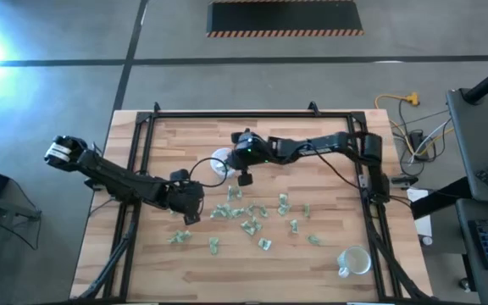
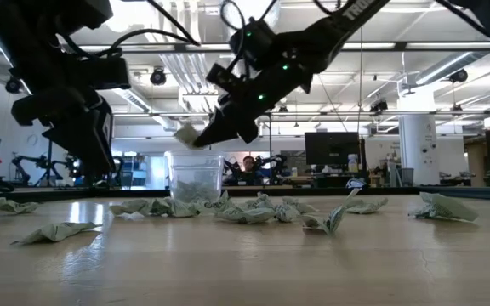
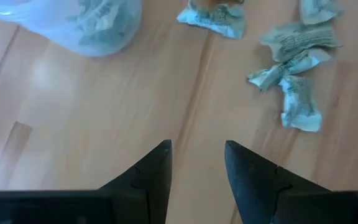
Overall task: Pick and place Stevia / Truvia into bins
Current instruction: Put the stevia packet into the transparent container
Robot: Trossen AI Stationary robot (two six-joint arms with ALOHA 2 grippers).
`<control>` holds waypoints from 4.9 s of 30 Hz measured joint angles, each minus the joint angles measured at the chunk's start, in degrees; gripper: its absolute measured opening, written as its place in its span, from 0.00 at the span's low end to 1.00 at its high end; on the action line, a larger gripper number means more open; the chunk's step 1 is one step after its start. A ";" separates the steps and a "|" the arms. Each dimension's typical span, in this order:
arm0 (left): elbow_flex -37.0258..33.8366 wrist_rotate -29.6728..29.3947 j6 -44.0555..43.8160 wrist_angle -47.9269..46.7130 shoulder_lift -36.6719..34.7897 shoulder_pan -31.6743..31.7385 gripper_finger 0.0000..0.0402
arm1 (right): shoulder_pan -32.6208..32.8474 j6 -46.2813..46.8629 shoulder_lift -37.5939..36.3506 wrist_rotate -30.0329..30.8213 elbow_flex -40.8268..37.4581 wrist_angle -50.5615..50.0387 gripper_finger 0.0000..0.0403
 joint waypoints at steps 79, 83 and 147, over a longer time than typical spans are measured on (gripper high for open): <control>8.33 -29.81 32.07 13.79 8.90 5.69 0.02 | 3.37 7.01 -43.46 0.09 -36.51 -4.51 0.30; 8.35 -22.84 38.77 18.80 8.90 12.08 0.03 | 3.37 7.02 -43.46 0.03 -36.85 -4.61 0.31; 8.37 -8.09 43.32 20.20 8.92 23.75 0.30 | 5.39 10.25 -21.33 -13.69 -38.44 -2.96 0.02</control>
